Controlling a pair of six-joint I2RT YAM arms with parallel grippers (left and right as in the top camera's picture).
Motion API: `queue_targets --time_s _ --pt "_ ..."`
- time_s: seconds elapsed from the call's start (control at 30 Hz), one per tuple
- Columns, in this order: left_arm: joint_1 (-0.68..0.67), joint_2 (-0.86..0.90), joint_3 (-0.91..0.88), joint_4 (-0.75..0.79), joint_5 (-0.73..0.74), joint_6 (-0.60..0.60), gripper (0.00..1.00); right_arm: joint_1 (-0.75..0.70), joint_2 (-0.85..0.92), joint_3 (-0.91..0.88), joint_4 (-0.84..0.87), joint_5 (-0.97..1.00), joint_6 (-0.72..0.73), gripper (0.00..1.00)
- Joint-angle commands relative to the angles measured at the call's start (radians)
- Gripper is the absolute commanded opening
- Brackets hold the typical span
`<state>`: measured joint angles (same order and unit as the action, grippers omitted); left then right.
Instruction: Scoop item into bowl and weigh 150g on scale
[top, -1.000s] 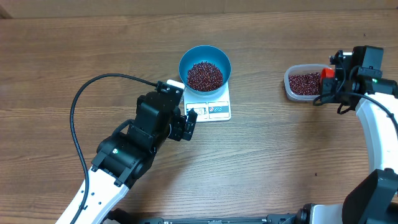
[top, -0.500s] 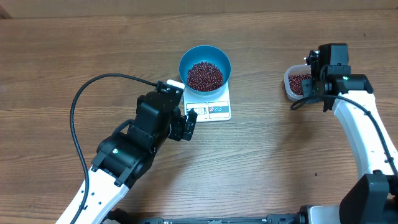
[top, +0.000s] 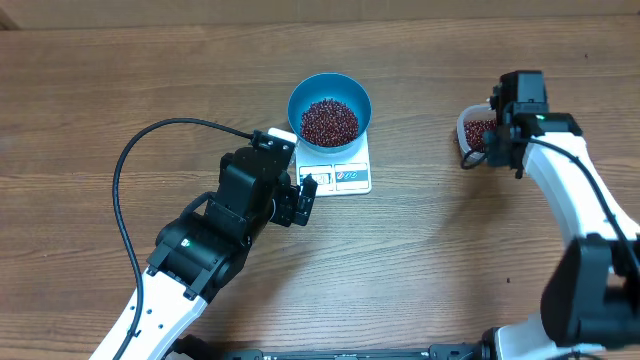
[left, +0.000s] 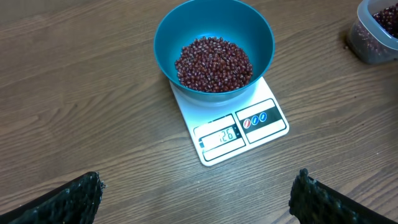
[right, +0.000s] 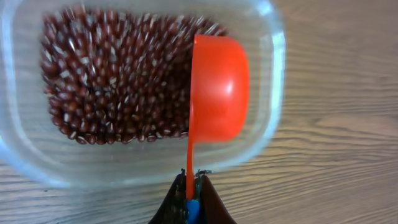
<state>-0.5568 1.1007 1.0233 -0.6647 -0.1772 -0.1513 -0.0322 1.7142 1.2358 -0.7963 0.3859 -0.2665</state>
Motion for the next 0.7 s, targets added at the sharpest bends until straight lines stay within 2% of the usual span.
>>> queue_targets --time_s 0.0,0.27,0.67 --pt "-0.006 0.005 -0.002 0.003 -0.013 -0.003 0.99 0.0 0.063 0.0 0.006 0.018 0.009 0.04" --pt "-0.006 0.005 -0.002 0.003 -0.013 -0.003 1.0 -0.001 0.08 0.0 0.018 -0.027 0.012 0.04" --pt "-0.006 0.005 -0.002 0.003 -0.013 -0.002 1.0 -0.002 0.08 0.0 0.024 -0.338 0.011 0.04"
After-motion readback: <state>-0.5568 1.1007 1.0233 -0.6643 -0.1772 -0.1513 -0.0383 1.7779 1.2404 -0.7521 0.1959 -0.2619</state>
